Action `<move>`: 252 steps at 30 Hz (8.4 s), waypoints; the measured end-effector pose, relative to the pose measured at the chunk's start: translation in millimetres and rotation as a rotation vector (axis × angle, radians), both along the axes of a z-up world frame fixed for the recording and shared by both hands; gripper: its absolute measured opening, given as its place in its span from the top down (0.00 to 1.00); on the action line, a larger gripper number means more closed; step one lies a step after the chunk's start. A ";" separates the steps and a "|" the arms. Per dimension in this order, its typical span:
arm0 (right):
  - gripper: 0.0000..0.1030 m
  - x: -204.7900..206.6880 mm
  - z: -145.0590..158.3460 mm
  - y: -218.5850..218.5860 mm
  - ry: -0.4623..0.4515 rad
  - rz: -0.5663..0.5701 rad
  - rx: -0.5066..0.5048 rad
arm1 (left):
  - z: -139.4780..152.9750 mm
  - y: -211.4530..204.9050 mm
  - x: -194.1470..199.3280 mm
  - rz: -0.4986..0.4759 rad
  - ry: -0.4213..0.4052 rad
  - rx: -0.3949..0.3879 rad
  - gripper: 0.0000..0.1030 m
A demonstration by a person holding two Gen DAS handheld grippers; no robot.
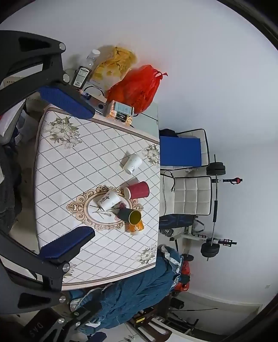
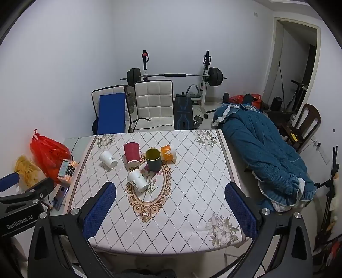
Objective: Flip cup upside down
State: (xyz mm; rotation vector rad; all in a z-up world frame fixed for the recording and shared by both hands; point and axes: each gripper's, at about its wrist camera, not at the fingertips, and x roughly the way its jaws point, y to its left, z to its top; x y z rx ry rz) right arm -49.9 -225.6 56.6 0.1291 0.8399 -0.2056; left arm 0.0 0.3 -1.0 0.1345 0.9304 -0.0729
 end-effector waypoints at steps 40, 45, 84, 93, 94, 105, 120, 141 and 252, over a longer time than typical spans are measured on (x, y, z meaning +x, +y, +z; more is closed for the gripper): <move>0.00 -1.5 0.5 6.3 0.007 0.009 0.005 | 13.3 4.9 -3.8 0.011 -0.020 -0.017 0.00; 0.00 -1.4 0.8 6.7 0.008 0.010 0.008 | 13.5 4.9 -4.0 0.011 -0.021 -0.016 0.00; 0.00 7.3 9.8 -0.1 0.003 0.001 0.021 | 18.2 -2.3 -1.9 0.008 -0.025 -0.019 0.00; 0.00 12.0 11.1 -1.4 0.000 -0.002 0.028 | 17.8 -3.7 -0.8 0.017 -0.023 -0.019 0.00; 0.00 13.7 11.7 -2.6 0.001 -0.002 0.032 | 18.1 -6.0 0.1 0.021 -0.022 -0.017 0.00; 0.00 52.6 -44.4 -19.9 0.107 0.025 0.069 | -33.5 -15.7 33.3 0.125 0.067 0.017 0.00; 0.00 112.2 -222.9 -26.5 0.401 0.084 0.104 | -148.8 -14.8 87.6 0.197 0.277 0.114 0.00; 0.00 217.3 -345.2 -26.3 0.648 -0.037 0.132 | -250.6 -24.7 260.3 0.104 0.478 0.146 0.00; 0.00 127.0 -418.0 -28.8 0.806 -0.022 0.091 | -392.6 -55.3 144.2 -0.031 0.840 0.072 0.28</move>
